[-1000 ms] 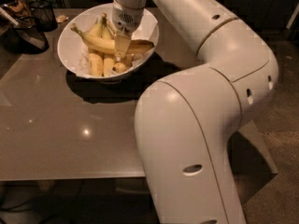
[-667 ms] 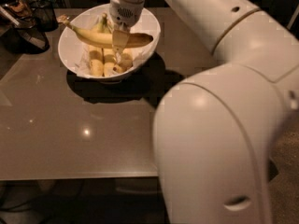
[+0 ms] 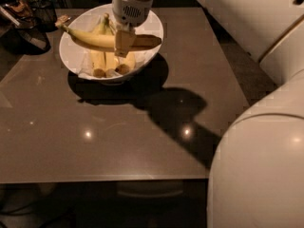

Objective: Pick banana from white bowl

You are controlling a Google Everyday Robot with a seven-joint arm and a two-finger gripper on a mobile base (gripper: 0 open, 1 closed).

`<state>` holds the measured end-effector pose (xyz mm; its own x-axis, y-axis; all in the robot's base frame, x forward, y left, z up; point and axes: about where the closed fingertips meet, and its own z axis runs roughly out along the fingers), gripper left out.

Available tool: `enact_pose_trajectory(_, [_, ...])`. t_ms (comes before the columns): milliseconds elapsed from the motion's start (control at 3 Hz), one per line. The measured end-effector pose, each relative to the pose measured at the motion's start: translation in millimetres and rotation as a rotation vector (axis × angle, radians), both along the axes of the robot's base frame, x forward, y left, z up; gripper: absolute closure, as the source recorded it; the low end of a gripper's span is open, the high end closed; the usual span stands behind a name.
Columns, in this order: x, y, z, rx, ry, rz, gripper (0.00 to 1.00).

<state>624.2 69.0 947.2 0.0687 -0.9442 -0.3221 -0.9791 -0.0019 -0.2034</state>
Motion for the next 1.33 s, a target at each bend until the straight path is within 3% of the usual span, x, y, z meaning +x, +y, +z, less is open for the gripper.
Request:
enact_pose_trajectory(333, [-27.7, -2.5, 8.3, -0.002, -0.007, -0.006, 1.0])
enact_pose_trajectory(1000, [-116.3, -14.7, 34.0, 0.032, 0.003, -0.101, 1.0])
enact_pose_trajectory(1333, [-119.5, -15.4, 36.3, 0.034, 0.0, -0.108, 1.0])
